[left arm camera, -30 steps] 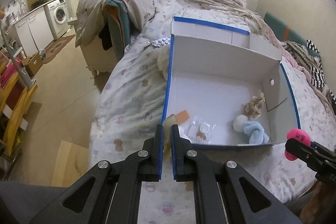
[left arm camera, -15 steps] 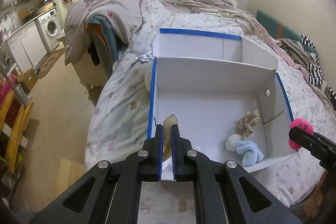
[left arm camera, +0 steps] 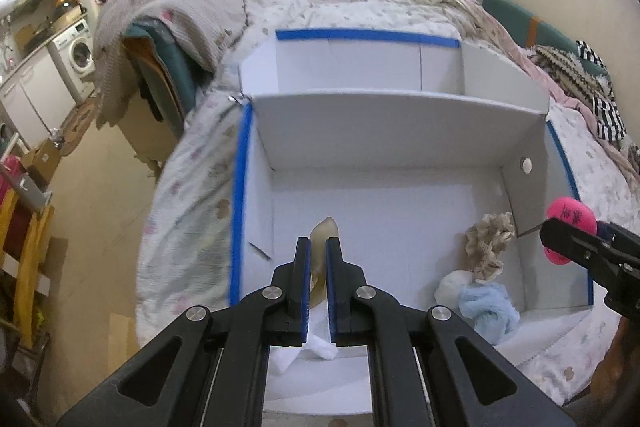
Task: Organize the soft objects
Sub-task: 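Carry the pink duck and beige pad over the box with both tools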
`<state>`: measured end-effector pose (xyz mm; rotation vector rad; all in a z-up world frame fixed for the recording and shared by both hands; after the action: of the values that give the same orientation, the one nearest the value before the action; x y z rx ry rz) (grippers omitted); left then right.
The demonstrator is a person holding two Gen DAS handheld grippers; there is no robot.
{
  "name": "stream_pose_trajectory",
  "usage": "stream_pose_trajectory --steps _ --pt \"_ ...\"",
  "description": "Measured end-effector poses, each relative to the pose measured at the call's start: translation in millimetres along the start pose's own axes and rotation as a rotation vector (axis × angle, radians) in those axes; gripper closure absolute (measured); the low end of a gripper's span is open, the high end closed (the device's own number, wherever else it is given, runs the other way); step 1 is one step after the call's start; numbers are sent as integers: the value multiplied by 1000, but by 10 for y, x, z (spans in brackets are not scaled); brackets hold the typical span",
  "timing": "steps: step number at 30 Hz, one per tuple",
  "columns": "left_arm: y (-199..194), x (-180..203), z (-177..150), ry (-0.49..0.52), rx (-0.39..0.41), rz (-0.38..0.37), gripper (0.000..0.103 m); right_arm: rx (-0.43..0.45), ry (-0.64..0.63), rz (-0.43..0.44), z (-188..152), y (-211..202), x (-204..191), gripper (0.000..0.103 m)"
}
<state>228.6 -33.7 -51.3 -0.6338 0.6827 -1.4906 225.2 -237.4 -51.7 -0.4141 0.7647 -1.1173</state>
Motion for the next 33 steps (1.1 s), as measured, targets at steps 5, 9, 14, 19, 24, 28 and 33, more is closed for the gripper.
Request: stream_pose_trajectory --steps 5,9,14,19,24,28,33 --pt "248 59 -87 -17 -34 -7 96 -42 -17 -15 -44 184 -28 46" --pt "370 75 -147 -11 -50 -7 96 -81 -14 -33 -129 289 -39 46" --pt "464 38 -204 -52 -79 -27 95 -124 4 -57 -204 385 26 46" --pt "508 63 -251 -59 -100 -25 95 -149 37 -87 -223 431 127 46" --pt "518 81 -265 -51 -104 -19 95 -165 58 -113 -249 454 194 46" --pt "534 63 -280 -59 -121 -18 95 -179 69 -127 -260 482 228 46" --pt "554 39 -281 -69 -131 -15 95 -187 71 -135 -267 506 232 46"
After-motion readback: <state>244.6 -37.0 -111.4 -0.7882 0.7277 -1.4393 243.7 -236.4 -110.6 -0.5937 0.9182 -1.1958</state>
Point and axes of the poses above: each gripper's, at about its wrist camera, not at the fingertips, and y roughly the way its jaws point, x to its right, z to its top, the point moved 2 cm from there along y, roughly the way its jaws point, and after that the axes turned 6 degrees about x, right-handed, at the moved point
